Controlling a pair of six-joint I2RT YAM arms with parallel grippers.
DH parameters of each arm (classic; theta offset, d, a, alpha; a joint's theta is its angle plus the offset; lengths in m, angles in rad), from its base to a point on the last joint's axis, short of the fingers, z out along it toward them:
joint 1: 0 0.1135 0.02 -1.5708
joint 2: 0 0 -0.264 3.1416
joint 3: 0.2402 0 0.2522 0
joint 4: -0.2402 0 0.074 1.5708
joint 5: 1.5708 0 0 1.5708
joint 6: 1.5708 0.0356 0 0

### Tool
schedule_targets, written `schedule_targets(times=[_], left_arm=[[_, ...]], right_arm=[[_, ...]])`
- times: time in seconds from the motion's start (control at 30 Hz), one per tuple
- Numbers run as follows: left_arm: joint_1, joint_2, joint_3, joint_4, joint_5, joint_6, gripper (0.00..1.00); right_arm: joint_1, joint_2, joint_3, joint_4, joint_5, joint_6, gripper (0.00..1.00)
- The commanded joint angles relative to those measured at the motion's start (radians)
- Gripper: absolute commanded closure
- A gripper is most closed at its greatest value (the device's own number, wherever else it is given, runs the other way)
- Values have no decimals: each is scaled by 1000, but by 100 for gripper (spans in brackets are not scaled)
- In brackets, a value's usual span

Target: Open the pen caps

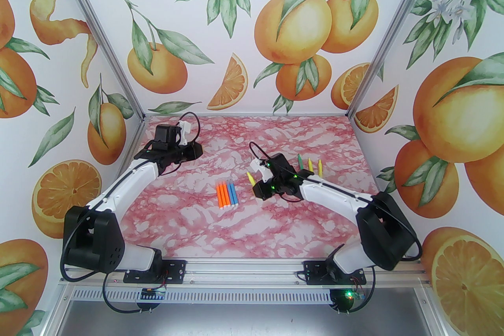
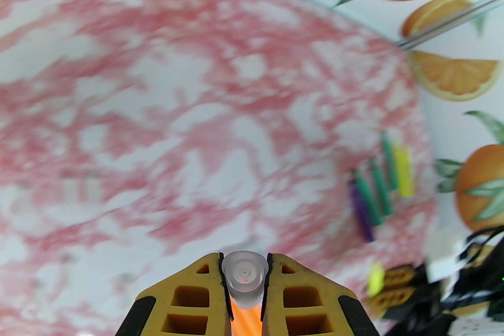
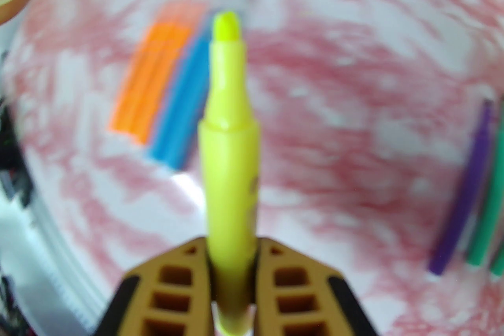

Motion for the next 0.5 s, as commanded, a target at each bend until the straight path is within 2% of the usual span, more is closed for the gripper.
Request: schedule_targets(times=[0.0, 0.2, 0.47], left_arm=[[5, 28, 49, -193, -143, 133, 100], [5, 141, 90, -249, -148, 199, 100], [-6, 325, 210, -259, -82, 232, 100]], right_arm=[[-7, 63, 72, -64, 185, 19, 100], [-6, 161, 148, -120, 310, 31, 100], [0, 216, 153, -120, 372, 53, 100]])
